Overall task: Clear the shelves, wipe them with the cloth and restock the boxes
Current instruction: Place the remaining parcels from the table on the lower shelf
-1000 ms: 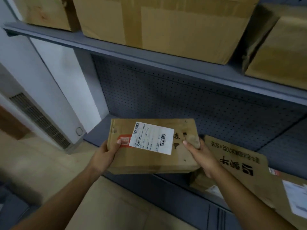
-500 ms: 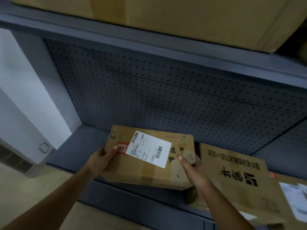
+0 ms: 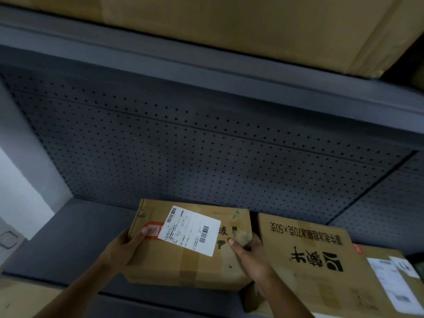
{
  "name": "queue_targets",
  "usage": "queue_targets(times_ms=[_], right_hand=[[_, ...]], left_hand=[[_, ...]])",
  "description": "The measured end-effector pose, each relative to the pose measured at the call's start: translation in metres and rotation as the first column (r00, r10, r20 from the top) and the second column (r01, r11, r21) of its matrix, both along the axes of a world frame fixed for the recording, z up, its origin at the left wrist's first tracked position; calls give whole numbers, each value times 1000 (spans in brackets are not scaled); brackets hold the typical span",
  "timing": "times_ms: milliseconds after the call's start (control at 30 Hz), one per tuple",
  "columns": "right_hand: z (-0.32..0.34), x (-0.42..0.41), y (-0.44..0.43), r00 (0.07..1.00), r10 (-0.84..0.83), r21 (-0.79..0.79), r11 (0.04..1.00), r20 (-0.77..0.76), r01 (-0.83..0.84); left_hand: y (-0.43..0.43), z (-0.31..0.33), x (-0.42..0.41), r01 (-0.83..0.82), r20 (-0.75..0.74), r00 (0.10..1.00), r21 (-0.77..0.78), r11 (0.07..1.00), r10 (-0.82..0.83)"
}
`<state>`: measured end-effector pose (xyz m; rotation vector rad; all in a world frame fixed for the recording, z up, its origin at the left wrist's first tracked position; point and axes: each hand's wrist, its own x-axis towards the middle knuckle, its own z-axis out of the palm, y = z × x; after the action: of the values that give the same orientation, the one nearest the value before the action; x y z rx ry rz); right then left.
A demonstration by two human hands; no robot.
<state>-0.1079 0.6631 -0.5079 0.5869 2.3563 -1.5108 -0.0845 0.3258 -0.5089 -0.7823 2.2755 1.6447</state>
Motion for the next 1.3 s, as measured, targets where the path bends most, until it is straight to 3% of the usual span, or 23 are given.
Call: queue_targets(times_ms=[233, 400, 467, 600, 767, 967, 1300], right_hand=[[-8, -8, 1, 997, 44, 51, 998, 59, -47], [0, -12, 2, 995, 102, 126, 987, 7, -102], [7, -11, 1, 987, 159, 183, 971, -21, -152], [36, -2, -2, 933, 347, 361, 885, -91, -294], [92, 21, 11, 860, 509, 593, 708, -50, -385], [162, 84, 43, 831, 557, 719, 577, 0, -387], [222, 231, 169, 969, 244, 787, 604, -31, -127]], left_hand=[[3, 6, -17, 119, 35, 993, -117, 986, -116], [8, 7, -23, 140, 60, 990, -286, 948, -129], [7, 12, -18, 172, 38, 984, -420, 891, -173], [13, 44, -3, 233, 12, 949, -698, 677, -314], [42, 97, 8, 325, 70, 835, -863, 386, -545], [98, 162, 40, 396, 87, 707, -871, 290, -702], [212, 212, 96, 458, -7, 404, -864, 209, -915]])
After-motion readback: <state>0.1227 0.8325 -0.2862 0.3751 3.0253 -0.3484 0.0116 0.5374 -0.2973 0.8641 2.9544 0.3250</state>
